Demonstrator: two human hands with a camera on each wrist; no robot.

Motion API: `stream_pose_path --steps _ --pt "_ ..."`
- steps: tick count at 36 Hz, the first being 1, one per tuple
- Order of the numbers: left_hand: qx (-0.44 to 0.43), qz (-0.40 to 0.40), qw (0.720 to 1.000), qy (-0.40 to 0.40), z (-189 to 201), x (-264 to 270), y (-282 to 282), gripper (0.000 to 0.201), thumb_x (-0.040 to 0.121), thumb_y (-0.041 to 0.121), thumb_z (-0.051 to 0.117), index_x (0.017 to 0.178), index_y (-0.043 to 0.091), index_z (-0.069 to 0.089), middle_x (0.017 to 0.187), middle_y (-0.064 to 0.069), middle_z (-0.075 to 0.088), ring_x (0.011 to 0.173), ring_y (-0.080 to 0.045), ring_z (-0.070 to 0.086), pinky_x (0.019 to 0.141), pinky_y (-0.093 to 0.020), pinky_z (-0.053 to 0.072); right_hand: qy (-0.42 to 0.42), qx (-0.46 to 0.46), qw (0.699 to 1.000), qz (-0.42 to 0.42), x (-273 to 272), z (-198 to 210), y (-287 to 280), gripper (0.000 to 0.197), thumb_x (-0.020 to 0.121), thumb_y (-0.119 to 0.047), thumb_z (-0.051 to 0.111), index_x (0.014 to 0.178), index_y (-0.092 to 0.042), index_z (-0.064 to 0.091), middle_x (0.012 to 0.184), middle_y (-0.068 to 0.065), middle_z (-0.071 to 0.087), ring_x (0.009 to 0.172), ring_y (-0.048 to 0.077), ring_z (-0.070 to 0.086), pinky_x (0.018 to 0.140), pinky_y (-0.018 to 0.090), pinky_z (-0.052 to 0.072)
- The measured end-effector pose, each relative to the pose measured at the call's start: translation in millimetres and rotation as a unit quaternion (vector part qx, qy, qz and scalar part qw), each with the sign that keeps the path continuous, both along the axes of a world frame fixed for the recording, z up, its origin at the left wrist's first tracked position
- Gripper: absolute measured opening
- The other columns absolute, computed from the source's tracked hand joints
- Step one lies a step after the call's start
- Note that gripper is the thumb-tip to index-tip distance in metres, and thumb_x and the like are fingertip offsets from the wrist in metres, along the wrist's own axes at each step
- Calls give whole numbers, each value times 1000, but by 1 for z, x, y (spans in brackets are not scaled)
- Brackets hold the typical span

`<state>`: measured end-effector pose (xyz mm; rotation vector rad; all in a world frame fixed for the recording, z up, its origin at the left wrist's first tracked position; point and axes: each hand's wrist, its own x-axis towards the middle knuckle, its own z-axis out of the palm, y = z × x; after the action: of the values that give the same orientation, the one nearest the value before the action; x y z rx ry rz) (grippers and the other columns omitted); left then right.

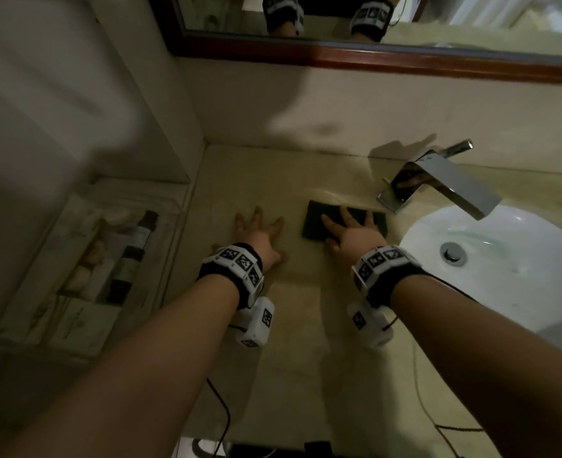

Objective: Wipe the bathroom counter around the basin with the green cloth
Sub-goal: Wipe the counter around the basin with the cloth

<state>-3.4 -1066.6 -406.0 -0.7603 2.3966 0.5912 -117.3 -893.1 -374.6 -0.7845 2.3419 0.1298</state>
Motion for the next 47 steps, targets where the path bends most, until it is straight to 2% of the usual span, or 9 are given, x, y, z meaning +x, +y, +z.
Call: stream_pose_path --steps 8,13,17,22,26,30,37,42,47 --pt "-7 0 1000 0 2 -1 0 85 84 56 64 148 53 9 161 7 -16 146 -37 -17 114 -64 14 8 4 1000 -7 1 -2 -8 55 100 -50 29 148 -51 2 161 -5 -11 143 46 -13 119 55 4" --pt "-13 -5 1000 3 7 0 1 84 85 54 63 150 50 9 162 5 -14 146 -38 -14 115 -61 13 12 -17 1000 22 31 -4 -2 59 98 -49 33 148 -50 2 161 -4 -11 142 50 -11 118 56 5" --pt "-9 -8 1000 17 11 4 3 80 88 46 61 151 46 11 163 2 -11 146 -39 -11 117 -59 13 21 -17 998 58 59 -4 6 59 97 -53 30 149 -48 2 162 -1 -8 141 53 -5 117 58 6" --pt "-24 -24 999 5 15 5 3 80 89 53 59 152 44 10 163 0 -10 147 -40 -8 118 -54 13 4 -14 997 70 83 -1 29 59 98 -54 29 149 -48 0 161 -1 -11 142 51 -8 117 57 4" --pt "-19 -8 1000 7 19 10 4 83 88 51 61 153 40 10 163 -1 -10 147 -38 -7 120 -51 11 -11 4 996 91 93 3 45 58 99 -53 27 149 -49 -2 161 -1 -15 142 49 -10 118 56 3" --pt "-31 -1 1000 -1 19 20 -1 85 88 55 59 153 41 7 163 0 -11 147 -39 -8 119 -51 10 -31 3 995 94 89 7 46 56 100 -53 26 149 -50 -1 160 -2 -15 143 48 -10 117 55 3" --pt "-15 -11 1000 -6 22 25 -5 85 90 53 58 153 41 3 162 0 -16 147 -38 -12 120 -47 6 -4 1 996 86 48 -1 12 55 100 -51 27 149 -49 2 162 0 -9 142 52 -5 118 58 8" --pt "4 6 1000 -5 24 23 -4 87 88 48 63 153 42 4 161 1 -17 146 -37 -15 119 -49 5 -18 3 998 58 27 3 -12 56 101 -43 32 148 -51 3 161 -4 -12 143 47 -13 118 56 4" --pt "0 3 1000 -2 24 22 -4 88 88 49 63 153 40 5 162 -1 -16 146 -38 -14 120 -48 4 -18 2 998 55 24 3 -14 58 101 -39 34 148 -51 3 161 -6 -13 144 45 -13 118 55 4"
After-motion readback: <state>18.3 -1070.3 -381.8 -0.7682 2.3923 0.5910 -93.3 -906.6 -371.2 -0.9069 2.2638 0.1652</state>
